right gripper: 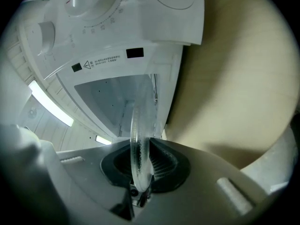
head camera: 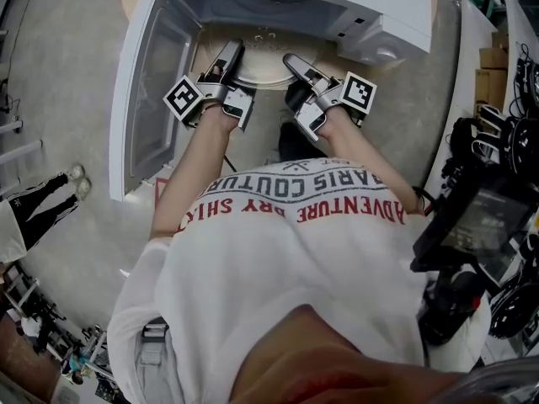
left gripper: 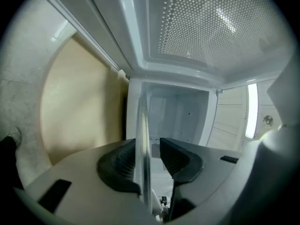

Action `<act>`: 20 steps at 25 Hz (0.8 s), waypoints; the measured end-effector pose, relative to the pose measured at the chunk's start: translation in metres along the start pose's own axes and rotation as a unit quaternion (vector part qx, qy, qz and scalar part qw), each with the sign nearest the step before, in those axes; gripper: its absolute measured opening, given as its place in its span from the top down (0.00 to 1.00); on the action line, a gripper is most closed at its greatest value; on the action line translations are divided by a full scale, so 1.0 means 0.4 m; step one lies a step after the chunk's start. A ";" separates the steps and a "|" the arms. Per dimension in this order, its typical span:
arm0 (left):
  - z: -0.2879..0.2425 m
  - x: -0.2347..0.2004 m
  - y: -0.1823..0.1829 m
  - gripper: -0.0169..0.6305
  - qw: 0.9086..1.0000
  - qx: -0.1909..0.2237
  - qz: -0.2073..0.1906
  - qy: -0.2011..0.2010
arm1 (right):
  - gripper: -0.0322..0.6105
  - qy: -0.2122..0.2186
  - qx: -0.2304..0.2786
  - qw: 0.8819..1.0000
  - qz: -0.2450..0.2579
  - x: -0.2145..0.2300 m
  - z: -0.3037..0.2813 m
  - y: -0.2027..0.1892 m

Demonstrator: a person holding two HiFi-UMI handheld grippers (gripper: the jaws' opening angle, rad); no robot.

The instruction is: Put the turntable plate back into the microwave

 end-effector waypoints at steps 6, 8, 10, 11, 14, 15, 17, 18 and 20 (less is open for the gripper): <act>0.060 -0.011 -0.076 0.78 1.000 -0.021 -0.006 0.008 | 0.91 -0.002 0.010 1.000 -0.001 0.005 0.005 0.005; 0.066 -0.018 -0.091 0.78 1.000 -0.019 -0.003 0.007 | 0.91 0.000 0.012 1.000 0.000 0.004 0.005 0.006; 0.066 -0.027 -0.097 0.78 1.000 -0.019 -0.002 0.011 | 0.91 0.001 0.014 1.000 0.001 0.006 0.006 0.004; 0.066 -0.030 -0.098 0.78 1.000 -0.019 -0.001 0.011 | 0.91 0.001 0.015 1.000 0.001 0.008 0.006 0.003; 0.062 -0.033 -0.097 0.89 1.000 -0.021 0.004 0.012 | 0.91 0.000 0.018 1.000 0.002 0.011 0.008 0.001; 0.060 -0.033 -0.098 0.93 1.000 -0.021 0.005 0.015 | 0.91 0.001 0.019 1.000 0.004 0.012 0.010 0.003; 0.054 -0.032 -0.100 0.93 1.000 -0.020 0.006 0.018 | 0.91 0.003 0.022 1.000 0.005 0.011 0.012 0.006; 0.051 -0.030 -0.099 0.93 1.000 -0.019 0.007 0.018 | 0.91 0.003 0.024 1.000 0.005 0.011 0.012 0.007; 0.050 -0.029 -0.089 0.93 1.000 -0.017 0.009 0.014 | 0.91 0.002 0.026 1.000 0.005 0.009 0.002 0.009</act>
Point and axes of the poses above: the fingertips, and each gripper's own axes: z backward along the fingers, x to its right, y out of its top, the point moved 10 cm from there along z, backward along the fingers, and after that the axes turned 13 degrees about -x, right-handed, at the moved point
